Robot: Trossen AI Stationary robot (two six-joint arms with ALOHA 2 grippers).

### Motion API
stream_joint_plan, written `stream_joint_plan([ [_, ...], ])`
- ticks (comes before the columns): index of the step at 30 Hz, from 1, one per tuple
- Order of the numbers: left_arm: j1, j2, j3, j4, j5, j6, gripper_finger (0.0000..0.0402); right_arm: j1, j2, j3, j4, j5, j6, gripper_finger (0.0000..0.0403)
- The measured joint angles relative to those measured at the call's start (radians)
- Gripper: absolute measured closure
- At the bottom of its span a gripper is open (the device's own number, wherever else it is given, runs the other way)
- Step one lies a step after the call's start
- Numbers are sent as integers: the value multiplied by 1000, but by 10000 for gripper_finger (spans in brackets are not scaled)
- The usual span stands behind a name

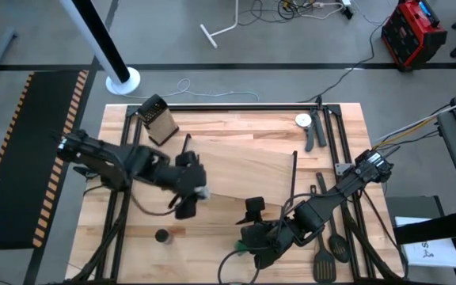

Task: Shelf spices
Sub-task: Remove the white seasoning bottle from the shelf

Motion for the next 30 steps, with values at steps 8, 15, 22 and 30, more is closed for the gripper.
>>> stream_joint_plan([
  [8,-210,27,-10,60,-36,-131,218,11,-2,0,-44,1,48,198],
  [15,-311,113,-55,158,-60,-214,218,22,-2,0,-62,0,83,201],
  [22,-345,266,-58,158,-51,-227,218,31,-2,0,-63,0,95,202],
  [30,-360,412,-58,162,-32,-233,215,39,-2,0,-62,1,101,202],
])
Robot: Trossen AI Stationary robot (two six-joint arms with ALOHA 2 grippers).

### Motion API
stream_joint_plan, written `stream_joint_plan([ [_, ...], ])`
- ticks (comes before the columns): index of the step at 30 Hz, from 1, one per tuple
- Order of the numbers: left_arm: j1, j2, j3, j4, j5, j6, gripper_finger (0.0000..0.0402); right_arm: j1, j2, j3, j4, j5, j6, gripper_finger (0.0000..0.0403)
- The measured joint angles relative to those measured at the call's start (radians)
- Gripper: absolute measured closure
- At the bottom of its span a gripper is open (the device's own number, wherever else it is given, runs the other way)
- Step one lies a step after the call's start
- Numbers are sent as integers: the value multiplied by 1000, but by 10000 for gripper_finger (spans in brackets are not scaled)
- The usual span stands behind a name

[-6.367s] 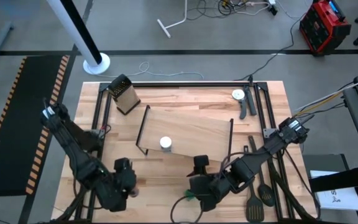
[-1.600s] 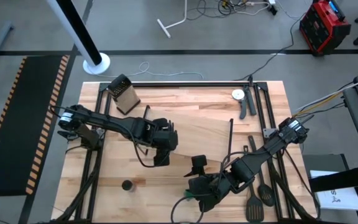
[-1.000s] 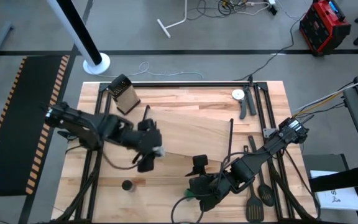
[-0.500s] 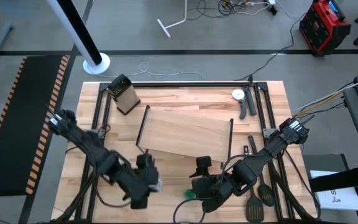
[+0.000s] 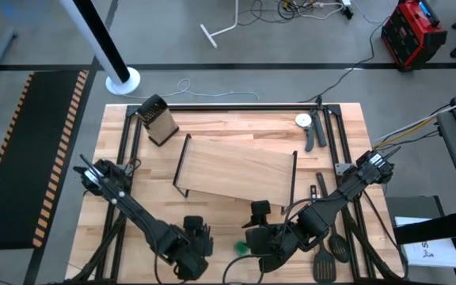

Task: Shelf spices
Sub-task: Remove the white seasoning bottle from the shelf

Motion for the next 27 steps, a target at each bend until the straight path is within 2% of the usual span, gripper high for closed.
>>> stream_joint_plan([
  [7,-5,49,-19,42,-14,7,213,8,0,0,1,-1,5,203],
  [22,-1,13,-246,286,-8,-16,212,12,0,0,6,0,11,203],
  [27,0,-23,-295,321,-8,-44,196,12,0,0,6,0,11,203],
])
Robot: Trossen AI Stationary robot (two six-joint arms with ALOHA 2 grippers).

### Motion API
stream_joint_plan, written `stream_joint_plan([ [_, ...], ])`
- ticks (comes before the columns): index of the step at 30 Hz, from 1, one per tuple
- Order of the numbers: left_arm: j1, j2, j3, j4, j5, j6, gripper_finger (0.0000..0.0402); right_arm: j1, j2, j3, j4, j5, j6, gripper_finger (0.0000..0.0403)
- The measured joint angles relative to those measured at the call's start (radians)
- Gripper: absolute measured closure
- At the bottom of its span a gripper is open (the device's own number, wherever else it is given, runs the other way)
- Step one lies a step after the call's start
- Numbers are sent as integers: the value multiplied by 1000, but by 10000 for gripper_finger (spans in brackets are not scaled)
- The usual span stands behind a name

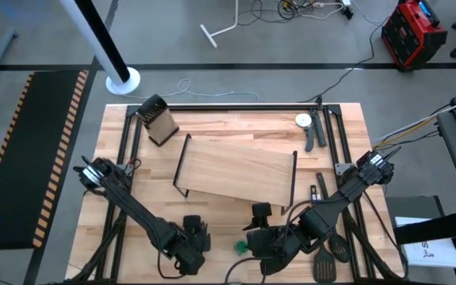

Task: Shelf spices
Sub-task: Remove the white seasoning bottle from the shelf, then put the brown seasoning bottle on the shelf

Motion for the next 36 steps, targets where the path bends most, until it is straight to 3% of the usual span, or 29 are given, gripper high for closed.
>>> stream_joint_plan([
  [13,10,-110,13,-37,-12,-2,130,-1,0,0,1,0,0,204],
  [23,9,-276,15,-40,6,-37,114,2,-17,0,-55,-11,28,204],
  [29,9,-366,15,-39,7,-48,127,8,-18,0,-105,-215,117,204],
  [36,9,-454,15,-37,7,-48,141,48,1,-1,-188,-292,200,203],
])
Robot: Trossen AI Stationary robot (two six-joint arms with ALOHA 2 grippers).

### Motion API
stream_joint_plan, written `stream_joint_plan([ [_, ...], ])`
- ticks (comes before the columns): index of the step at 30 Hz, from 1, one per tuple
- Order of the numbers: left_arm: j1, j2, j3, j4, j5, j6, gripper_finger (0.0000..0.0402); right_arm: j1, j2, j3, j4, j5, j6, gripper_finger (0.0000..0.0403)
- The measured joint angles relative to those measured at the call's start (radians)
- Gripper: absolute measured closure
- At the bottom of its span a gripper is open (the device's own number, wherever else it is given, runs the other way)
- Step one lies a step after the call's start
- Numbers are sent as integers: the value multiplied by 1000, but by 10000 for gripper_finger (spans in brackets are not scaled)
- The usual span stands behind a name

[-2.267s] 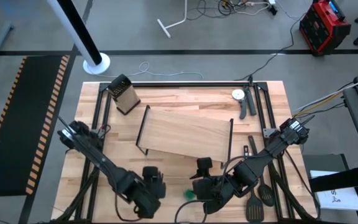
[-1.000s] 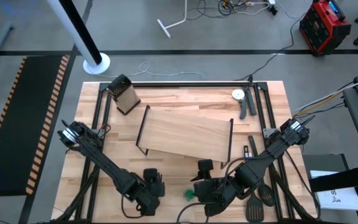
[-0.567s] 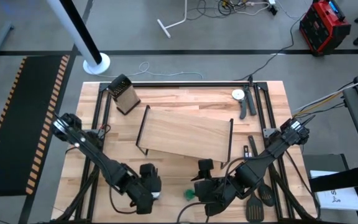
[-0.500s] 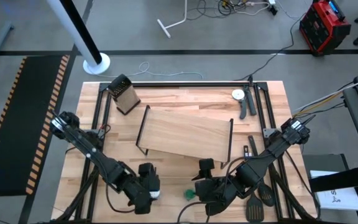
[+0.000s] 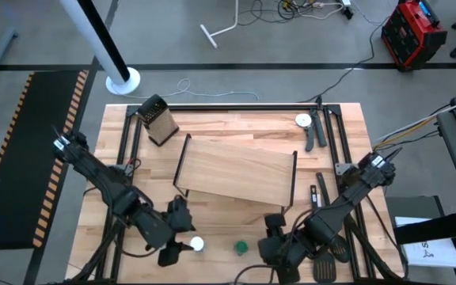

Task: Shelf spices
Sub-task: Put the brown seasoning bottle on the shelf

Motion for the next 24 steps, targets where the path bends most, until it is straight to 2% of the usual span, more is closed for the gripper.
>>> stream_joint_plan([
  [5,0,-33,0,1,0,1,137,25,0,-2,9,2,18,186],
  [10,0,-44,-1,-54,0,-4,128,31,76,-2,7,-14,23,157],
  [18,1,-60,-1,-116,0,-28,120,29,184,75,-156,-23,-7,123],
  [24,1,-68,-2,-131,0,-41,124,23,196,121,-179,-23,-50,99],
])
